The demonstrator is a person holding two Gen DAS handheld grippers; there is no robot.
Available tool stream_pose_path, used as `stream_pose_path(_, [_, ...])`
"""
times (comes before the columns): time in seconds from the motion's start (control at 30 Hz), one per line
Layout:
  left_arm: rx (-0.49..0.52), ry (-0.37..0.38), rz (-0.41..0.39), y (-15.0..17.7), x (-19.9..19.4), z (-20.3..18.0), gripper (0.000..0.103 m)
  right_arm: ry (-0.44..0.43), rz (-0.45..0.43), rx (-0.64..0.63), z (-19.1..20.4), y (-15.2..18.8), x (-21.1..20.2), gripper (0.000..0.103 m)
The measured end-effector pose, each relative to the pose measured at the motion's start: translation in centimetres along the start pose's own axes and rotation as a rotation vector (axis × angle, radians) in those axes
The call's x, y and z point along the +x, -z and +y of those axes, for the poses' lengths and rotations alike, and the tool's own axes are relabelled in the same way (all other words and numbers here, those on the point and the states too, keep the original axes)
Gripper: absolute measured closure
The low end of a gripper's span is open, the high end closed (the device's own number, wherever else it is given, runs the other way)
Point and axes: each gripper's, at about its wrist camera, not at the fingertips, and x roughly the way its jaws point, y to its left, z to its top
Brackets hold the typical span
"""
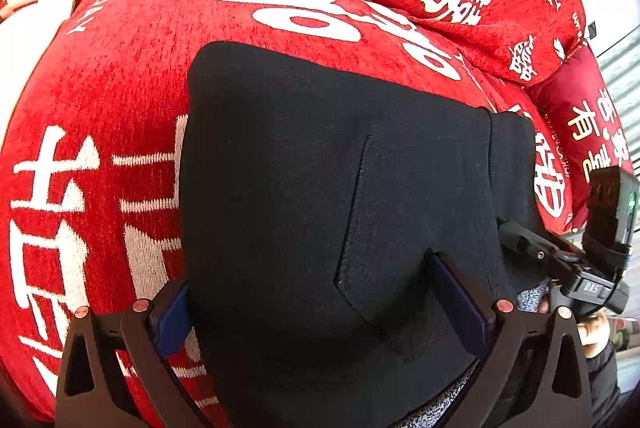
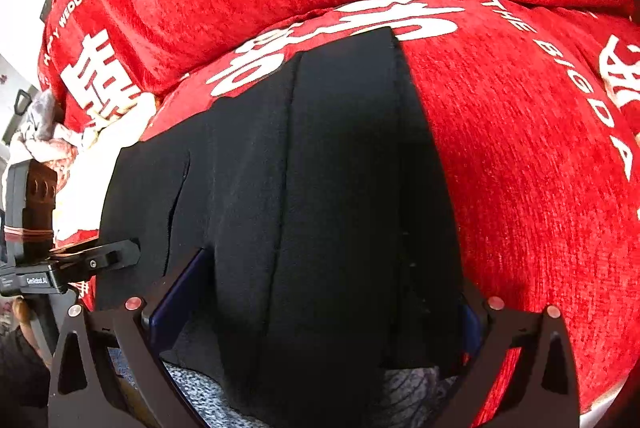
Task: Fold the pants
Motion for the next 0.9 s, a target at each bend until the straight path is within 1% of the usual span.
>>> stream_pose_path(0.07, [0.013,-0.008,-0.006,0.1,-0.1,-0.2,0.001,0.010,0.007,-0.027,0.6,0.0,-0.1,0.001])
stream_pose_path(0.13, [0.036,-0.006,-0.017,0.2,-0.4,-0.5,0.009,0.035,0.007,-0.076,1.7,0.3,-0.5,0.003])
stream_pose_path(0.2, [0.072,-0.014,-0.035,0.3,-1.1,-1.1,0.022,0.038,0.001,-0.113,2.8,0.6,-1.0,0.012])
stream_pose_path(0.23, [0.083,-0.019,-0.040,0.4,-1.3,-1.3,0.025,0.042,-0.001,-0.118,3.2,0.6,-1.3,0.015])
stream_pose_path(0.3, [0.094,-0.029,-0.047,0.4,-1.5,-1.6,0.031,0.047,-0.013,-0.104,3.6,0.6,-2.0,0.028])
stream_pose_path(0.33, [0.094,-0.033,-0.050,0.4,-1.6,-1.7,0.032,0.053,-0.020,-0.091,3.6,0.6,-2.3,0.031])
stream_pose_path(0.37, [0.094,-0.034,-0.052,0.4,-1.8,-1.7,0.036,0.058,-0.025,-0.080,3.6,0.6,-2.6,0.040])
stream_pose_path(0.4, [0.093,-0.035,-0.055,0.3,-2.0,-1.8,0.039,0.050,-0.031,-0.069,3.7,0.7,-3.0,0.043])
stream_pose_path(0.5, [0.094,-0.034,-0.061,0.3,-2.9,-1.8,0.049,0.070,-0.047,-0.084,4.9,0.9,-3.7,0.047])
stream_pose_path(0.63, [0.081,-0.024,-0.060,0.5,-3.7,-1.4,0.054,0.089,-0.065,-0.105,6.6,1.0,-4.5,0.049])
stream_pose_path(0.77, [0.085,-0.005,-0.068,0.7,-4.9,-1.3,0.063,0.091,-0.083,-0.121,8.1,1.1,-5.4,0.051])
stream_pose_path(0.9, [0.073,-0.017,-0.067,0.7,-6.0,-0.7,0.063,0.075,-0.089,-0.140,9.8,1.0,-6.1,0.052])
